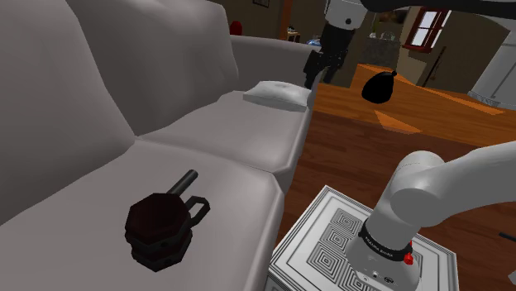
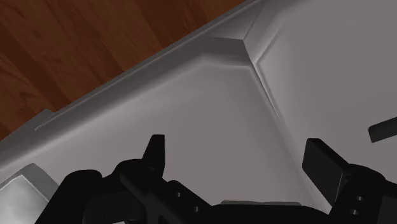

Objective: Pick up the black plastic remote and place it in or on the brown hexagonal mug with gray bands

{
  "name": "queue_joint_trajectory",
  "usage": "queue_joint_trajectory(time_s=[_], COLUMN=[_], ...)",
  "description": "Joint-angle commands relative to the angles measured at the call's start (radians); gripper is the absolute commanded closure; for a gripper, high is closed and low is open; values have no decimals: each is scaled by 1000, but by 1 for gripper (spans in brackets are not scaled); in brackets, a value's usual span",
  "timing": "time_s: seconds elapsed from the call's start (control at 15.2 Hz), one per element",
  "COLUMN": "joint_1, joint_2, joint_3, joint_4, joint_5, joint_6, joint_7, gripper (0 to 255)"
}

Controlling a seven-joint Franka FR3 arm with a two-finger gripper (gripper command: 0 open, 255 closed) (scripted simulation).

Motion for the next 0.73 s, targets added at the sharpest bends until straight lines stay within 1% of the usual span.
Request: queue_joint_trajectory(time_s=[0.0,0.33,0.66], joint_1=[0,-9,-19], joint_2=[0,-7,41], joint_3=[0,129,266], joint_4=[0,-92,-137], joint_5=[0,59,118], joint_6=[0,69,146], joint_7=[0,220,443], gripper=[0,0,0])
